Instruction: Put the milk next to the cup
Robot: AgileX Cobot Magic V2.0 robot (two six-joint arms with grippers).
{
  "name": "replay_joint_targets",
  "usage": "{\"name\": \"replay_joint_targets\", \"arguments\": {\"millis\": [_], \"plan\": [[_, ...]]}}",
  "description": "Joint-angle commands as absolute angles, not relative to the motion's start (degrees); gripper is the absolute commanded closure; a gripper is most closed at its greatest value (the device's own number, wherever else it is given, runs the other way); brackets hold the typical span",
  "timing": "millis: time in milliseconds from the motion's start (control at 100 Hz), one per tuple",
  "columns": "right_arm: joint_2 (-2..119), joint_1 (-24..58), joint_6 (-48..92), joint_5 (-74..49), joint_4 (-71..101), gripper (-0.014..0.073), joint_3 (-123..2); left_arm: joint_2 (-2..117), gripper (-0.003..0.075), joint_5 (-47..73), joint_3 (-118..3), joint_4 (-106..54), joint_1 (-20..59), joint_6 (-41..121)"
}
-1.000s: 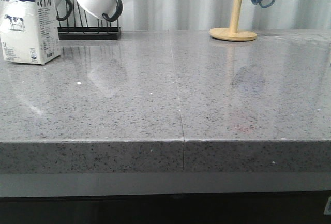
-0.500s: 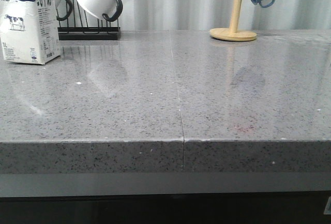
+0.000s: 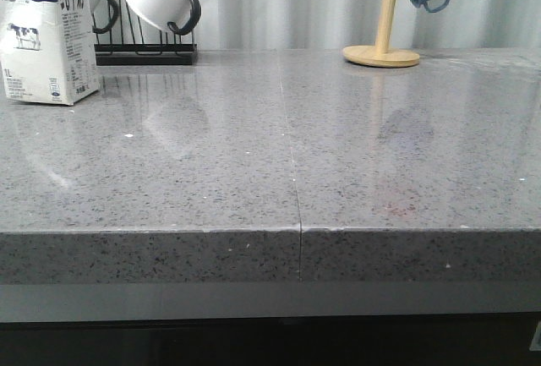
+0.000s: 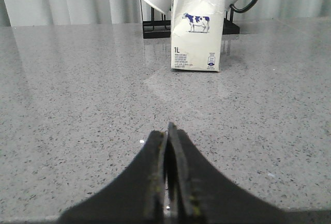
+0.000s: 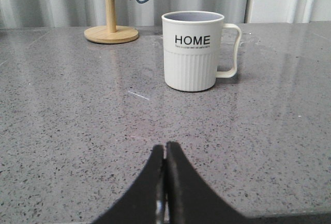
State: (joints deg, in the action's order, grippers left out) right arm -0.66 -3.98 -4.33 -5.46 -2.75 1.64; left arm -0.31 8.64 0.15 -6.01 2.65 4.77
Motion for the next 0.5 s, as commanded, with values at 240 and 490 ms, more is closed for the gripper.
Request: {"name": "replay_joint_targets", "arguments": {"millis": [240, 490], "plan": [[-0.52, -3.89, -4.51, -8.35, -2.90, 0.0610, -5.67, -2.21, 0.0741, 3.76, 2.56, -6.55, 2.62, 4.26], [9.34, -3.89, -4.51, -18.55, -2.55, 0.0610, -16.66, -2.21, 0.0741, 3.76, 2.56, -6.55, 2.62, 4.26]]}}
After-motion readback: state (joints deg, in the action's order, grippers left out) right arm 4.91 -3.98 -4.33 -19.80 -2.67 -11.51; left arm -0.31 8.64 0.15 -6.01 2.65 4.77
